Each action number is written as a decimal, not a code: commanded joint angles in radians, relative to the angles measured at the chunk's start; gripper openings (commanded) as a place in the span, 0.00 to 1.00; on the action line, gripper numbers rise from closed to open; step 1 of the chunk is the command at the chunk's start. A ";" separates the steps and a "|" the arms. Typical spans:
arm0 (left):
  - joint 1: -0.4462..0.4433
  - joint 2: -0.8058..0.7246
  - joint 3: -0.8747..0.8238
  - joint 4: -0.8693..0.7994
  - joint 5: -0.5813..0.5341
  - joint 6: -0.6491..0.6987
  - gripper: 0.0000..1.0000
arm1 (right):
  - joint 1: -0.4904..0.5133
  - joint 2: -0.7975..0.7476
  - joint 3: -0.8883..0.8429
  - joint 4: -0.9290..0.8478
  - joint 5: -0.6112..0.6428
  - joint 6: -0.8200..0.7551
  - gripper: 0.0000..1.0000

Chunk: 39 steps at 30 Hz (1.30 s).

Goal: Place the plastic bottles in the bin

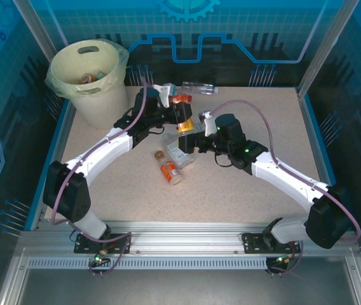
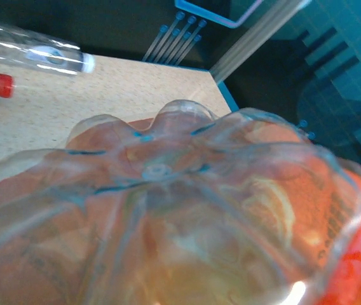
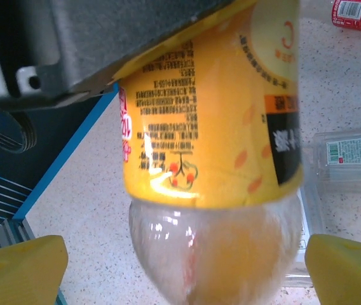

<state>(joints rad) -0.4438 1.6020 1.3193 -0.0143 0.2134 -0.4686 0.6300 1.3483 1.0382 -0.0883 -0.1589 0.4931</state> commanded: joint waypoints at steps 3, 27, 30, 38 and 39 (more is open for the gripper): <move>0.044 -0.080 -0.042 0.035 -0.103 -0.014 0.56 | 0.012 -0.041 0.038 -0.108 0.035 -0.088 1.00; 0.280 -0.238 0.089 0.034 -0.293 0.056 0.55 | 0.002 -0.177 -0.063 -0.110 0.268 -0.085 1.00; 0.296 -0.248 0.122 0.062 -0.399 0.103 0.55 | 0.000 -0.176 -0.063 -0.110 0.269 -0.081 1.00; 0.362 -0.180 0.228 0.199 -0.553 0.210 0.55 | -0.001 -0.178 -0.058 -0.114 0.269 -0.077 1.00; 0.370 -0.159 0.256 0.213 -0.557 0.235 0.55 | -0.002 -0.178 -0.058 -0.116 0.268 -0.076 1.00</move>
<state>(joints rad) -0.0998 1.3987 1.5009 0.0944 -0.2630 -0.3229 0.6292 1.1908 0.9813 -0.2020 0.0982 0.4068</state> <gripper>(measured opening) 0.555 0.997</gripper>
